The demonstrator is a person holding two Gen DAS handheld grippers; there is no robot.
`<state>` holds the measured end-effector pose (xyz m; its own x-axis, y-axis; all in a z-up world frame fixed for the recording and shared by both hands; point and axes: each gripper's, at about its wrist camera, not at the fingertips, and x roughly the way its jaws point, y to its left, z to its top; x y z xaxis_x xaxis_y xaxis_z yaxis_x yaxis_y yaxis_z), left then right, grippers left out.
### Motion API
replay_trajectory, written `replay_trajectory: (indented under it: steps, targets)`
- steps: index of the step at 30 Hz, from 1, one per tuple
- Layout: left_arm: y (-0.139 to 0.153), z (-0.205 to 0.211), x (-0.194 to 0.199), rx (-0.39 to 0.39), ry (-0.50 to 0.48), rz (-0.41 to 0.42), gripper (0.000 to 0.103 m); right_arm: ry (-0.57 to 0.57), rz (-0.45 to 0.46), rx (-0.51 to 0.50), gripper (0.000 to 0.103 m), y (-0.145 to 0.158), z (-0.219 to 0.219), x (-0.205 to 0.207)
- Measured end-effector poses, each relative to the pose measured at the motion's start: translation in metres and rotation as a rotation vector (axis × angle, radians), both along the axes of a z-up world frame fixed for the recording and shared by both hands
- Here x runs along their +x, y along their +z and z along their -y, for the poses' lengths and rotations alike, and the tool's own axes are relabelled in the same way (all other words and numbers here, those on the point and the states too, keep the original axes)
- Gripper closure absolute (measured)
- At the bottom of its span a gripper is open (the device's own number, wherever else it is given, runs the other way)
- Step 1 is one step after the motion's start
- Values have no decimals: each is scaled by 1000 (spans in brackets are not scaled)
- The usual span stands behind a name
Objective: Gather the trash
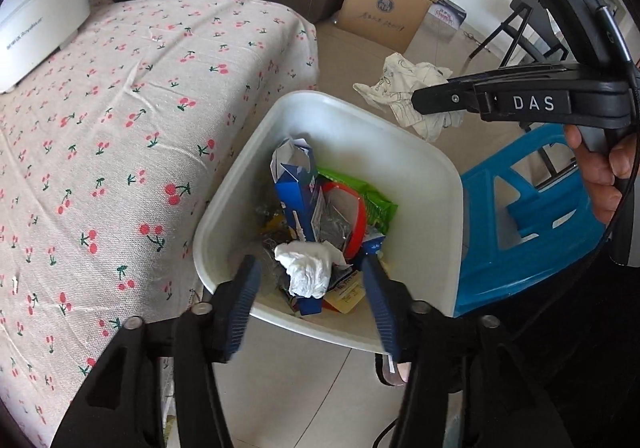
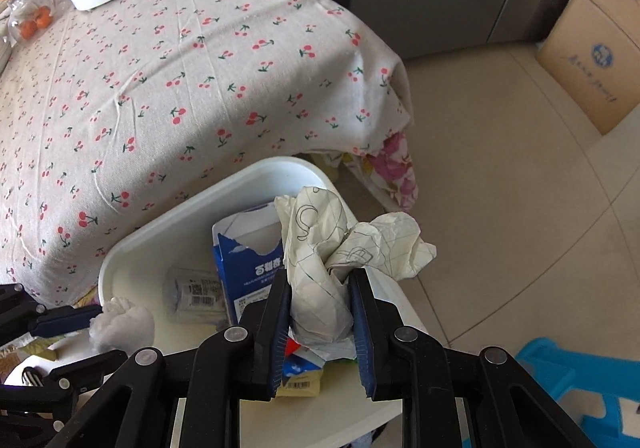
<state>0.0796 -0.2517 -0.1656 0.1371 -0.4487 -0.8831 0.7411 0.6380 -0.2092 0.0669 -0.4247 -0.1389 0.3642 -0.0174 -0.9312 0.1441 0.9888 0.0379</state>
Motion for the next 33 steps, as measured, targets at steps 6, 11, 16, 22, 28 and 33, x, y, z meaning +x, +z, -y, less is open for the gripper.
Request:
replay_trajectory:
  steps: [6,11,16,22,28,33]
  targets:
    - [12,-17,7,22,60,33,12,42,-56,-6,76,-10,-8,1]
    - [19,-46,10,80,144,68,0,81,-147,8,75,-27,-15,2]
    - [30,-80,7,106,232,96,0,96,-168,37,67,-30,-20,1]
    - [51,-106,-7,125,322,152,0,118,-94,33,32,-7,-38,-2]
    - [85,-130,-31,102,456,228,0,88,67,-33,26,41,-59,-15]
    - [100,-155,-53,95,616,256,0,59,253,-67,18,82,-84,-46]
